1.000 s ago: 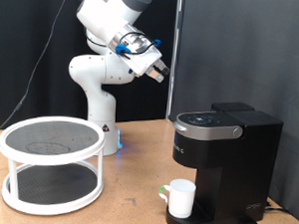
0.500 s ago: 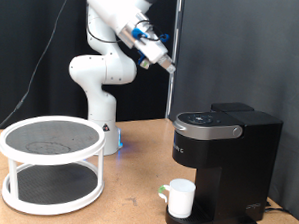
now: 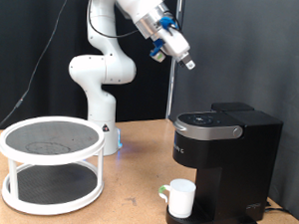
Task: Make a cup of coffee with the keurig machine
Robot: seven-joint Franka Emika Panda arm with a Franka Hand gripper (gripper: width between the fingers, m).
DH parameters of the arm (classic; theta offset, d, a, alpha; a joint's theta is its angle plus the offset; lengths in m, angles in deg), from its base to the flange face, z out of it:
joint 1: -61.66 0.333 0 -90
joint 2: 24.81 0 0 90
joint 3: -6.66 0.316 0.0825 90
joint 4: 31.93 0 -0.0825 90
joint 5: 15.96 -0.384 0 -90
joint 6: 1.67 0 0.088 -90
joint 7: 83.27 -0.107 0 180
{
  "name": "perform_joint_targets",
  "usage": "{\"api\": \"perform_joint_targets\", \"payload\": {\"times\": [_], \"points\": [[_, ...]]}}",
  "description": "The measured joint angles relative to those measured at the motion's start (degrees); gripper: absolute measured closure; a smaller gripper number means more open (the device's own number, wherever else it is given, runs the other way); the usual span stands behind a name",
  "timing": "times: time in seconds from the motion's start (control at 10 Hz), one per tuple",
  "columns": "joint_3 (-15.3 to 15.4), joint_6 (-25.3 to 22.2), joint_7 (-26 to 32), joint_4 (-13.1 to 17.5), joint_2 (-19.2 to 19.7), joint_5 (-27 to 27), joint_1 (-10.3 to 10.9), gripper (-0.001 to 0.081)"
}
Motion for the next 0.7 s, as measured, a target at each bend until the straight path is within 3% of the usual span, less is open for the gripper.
{"api": "perform_joint_targets", "payload": {"times": [0.1,0.3,0.7], "points": [[0.3,-0.76,-1.42,2.22,2.38,0.75,-0.02,0.0],[0.34,-0.49,1.07,1.94,2.22,1.5,-0.01,0.0],[3.09,2.61,4.05,3.48,2.82,12.3,-0.01,0.0]]}}
